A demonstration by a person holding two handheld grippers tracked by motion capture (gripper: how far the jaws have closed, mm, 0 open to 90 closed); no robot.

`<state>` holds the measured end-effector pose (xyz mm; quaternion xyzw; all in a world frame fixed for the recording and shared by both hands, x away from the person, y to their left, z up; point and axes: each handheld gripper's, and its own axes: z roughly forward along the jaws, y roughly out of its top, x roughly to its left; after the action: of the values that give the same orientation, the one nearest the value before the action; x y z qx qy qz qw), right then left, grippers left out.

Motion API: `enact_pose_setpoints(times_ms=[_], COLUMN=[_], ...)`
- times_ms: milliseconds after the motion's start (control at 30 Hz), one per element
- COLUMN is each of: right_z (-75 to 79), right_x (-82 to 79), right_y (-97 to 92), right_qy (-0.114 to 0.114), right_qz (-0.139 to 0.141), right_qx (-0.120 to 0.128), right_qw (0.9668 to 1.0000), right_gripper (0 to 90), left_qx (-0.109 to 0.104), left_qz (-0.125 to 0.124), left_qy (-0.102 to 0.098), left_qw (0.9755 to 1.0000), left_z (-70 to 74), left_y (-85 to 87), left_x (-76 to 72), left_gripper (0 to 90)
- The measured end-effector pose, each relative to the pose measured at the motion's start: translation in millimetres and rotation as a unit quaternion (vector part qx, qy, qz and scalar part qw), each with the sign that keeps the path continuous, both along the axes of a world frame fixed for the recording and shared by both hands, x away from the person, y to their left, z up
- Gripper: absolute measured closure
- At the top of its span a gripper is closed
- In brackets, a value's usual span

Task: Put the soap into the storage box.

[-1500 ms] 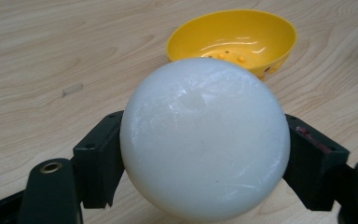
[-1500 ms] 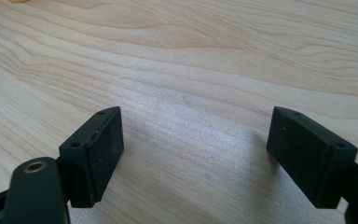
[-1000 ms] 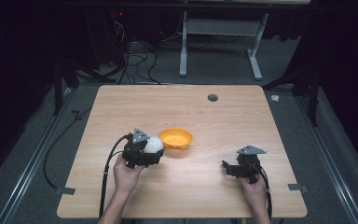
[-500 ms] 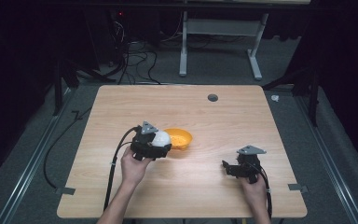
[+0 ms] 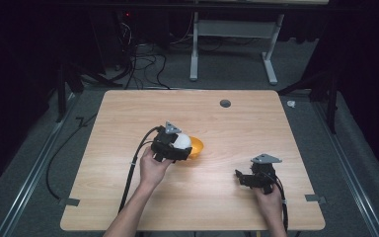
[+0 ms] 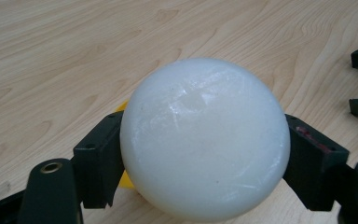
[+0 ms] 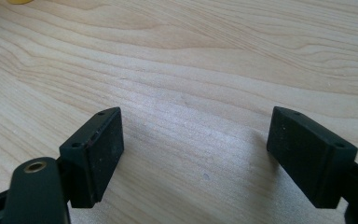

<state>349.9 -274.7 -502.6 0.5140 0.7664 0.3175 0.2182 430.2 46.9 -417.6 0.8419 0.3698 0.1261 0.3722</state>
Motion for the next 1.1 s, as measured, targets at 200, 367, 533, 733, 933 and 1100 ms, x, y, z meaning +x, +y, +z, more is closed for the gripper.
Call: enact_pose_setpoints(times_ms=[200,367,533,733,933,1100], right_z=[0.0,0.0,0.0,0.0,0.0,-0.1], right_x=[0.0,0.1,0.0,0.1,0.1,0.1], right_y=[0.0,0.0,0.0,0.0,0.2,0.2], right_qy=[0.000,0.000,0.000,0.000,0.000,0.000], right_qz=[0.000,0.000,0.000,0.000,0.000,0.000], right_qx=[0.000,0.000,0.000,0.000,-0.001,-0.001], right_qw=[1.0000,1.0000,1.0000,1.0000,1.0000,1.0000], right_gripper=[19.6,19.6,19.6,19.6,19.6,19.6], left_qx=[0.007,0.009,0.017,0.021,0.025,0.028], left_qz=[-0.001,0.002,0.009,0.017,0.019,0.022], left_qy=[0.001,0.005,0.014,0.020,0.023,0.026], left_qw=[1.0000,0.9999,0.9997,0.9994,0.9993,0.9990], left_z=[-1.1,-5.3,-13.9,-20.1,-24.9,-28.1], left_y=[-8.9,-14.0,-18.3,-20.3,-22.8,-24.3], left_x=[7.5,14.4,20.0,25.4,27.8,29.2], left_gripper=[24.0,24.0,24.0,24.0,24.0,23.9])
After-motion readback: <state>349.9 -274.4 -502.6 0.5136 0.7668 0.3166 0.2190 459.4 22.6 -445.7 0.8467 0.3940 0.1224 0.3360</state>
